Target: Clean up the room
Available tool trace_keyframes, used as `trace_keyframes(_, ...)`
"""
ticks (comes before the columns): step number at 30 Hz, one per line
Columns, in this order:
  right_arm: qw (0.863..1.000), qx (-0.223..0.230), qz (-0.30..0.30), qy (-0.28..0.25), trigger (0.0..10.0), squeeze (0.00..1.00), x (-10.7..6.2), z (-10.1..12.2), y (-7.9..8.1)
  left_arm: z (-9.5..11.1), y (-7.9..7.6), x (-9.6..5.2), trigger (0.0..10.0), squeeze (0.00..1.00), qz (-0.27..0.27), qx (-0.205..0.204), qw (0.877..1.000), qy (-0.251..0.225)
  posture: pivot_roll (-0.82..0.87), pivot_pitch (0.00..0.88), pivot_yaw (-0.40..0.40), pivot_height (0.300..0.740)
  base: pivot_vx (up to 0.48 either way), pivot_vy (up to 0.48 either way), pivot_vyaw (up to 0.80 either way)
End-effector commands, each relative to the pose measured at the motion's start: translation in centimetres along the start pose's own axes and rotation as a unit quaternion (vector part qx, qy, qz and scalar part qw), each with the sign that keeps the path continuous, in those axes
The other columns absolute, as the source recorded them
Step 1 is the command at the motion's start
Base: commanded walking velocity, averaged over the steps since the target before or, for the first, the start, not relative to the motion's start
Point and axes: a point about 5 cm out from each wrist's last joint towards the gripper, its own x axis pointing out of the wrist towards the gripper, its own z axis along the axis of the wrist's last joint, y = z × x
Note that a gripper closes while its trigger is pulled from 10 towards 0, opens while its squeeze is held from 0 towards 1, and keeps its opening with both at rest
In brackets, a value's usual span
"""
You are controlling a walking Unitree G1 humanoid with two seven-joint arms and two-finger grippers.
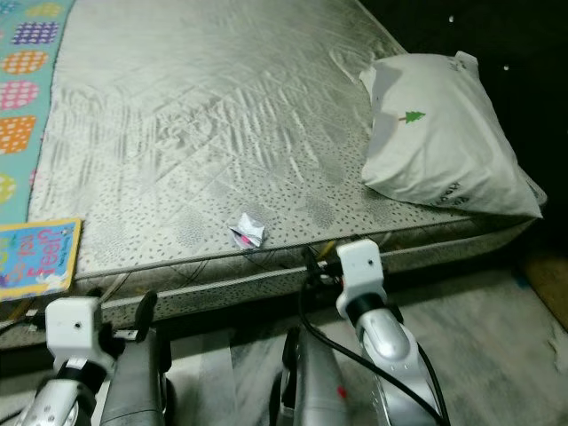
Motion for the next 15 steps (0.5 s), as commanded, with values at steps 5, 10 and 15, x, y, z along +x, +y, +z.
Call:
trace_keyframes(5,1.0,-0.019,0.007,0.008,10.0,0.0,-0.4,-0.41,0.14,-1.25,-0.05,-0.45,10.0,0.0,-0.007,-0.006,0.999,0.033,-0.06,0.238,-0.115,0.574,0.0,0.0,0.16)
trace_keyframes(10,1.0,-0.013,0.005,0.009,10.0,0.0,-0.45,-0.47,0.15,-1.27,-0.1,-0.46,10.0,0.0,-0.008,-0.009,0.999,0.035,-0.06,0.239,-0.116,0.574,0.0,0.0,0.48)
trace_keyframes(15,1.0,-0.014,0.007,0.009,10.0,0.0,-0.42,-0.47,0.13,-1.3,-0.15,-0.44,10.0,0.0,-0.008,-0.01,0.999,0.035,-0.06,0.236,-0.116,0.574,0.0,0.0,0.0)
